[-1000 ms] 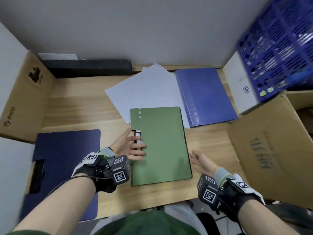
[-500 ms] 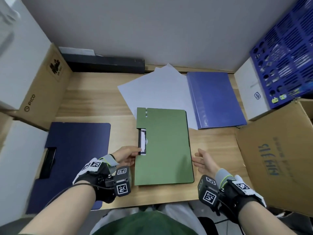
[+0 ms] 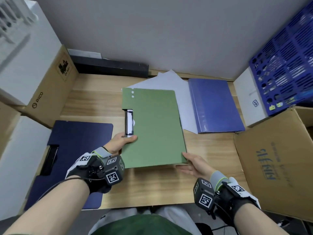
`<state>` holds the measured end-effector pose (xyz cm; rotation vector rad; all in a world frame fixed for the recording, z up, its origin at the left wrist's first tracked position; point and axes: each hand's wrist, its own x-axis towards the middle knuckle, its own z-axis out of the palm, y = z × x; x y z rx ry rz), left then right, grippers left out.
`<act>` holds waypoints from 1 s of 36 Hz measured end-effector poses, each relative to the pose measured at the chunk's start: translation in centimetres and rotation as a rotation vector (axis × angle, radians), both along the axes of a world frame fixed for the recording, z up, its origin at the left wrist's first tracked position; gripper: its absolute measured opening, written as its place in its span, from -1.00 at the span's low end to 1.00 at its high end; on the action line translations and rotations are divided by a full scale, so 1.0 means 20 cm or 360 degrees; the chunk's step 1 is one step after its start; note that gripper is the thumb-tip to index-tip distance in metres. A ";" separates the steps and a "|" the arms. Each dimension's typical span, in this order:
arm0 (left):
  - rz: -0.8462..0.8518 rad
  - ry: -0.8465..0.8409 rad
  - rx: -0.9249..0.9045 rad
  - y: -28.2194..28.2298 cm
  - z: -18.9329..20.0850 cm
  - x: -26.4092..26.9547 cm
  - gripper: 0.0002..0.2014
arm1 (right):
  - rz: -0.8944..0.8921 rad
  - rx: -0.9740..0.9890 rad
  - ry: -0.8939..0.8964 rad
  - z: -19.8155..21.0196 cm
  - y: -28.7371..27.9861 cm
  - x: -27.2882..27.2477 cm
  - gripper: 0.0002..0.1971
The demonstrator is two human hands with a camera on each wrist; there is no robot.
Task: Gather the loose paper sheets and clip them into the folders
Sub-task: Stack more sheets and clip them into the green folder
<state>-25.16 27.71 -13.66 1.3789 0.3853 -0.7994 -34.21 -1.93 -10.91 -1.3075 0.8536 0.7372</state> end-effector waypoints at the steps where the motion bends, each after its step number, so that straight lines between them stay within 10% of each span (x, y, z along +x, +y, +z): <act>1: 0.0041 -0.0026 -0.0003 -0.02 0.01 0.02 -0.62 | 0.0004 0.0006 -0.0035 0.02 -0.01 0.00 -0.75; 7: 0.0062 -0.0181 -0.0070 -0.24 0.08 0.13 -0.89 | -0.0056 0.0013 -0.0189 0.12 -0.06 0.03 -0.61; 36: 0.0006 -0.0068 0.0080 -1.29 0.04 0.50 -0.44 | -0.0950 0.0104 -0.0199 -0.11 -0.64 0.35 -0.78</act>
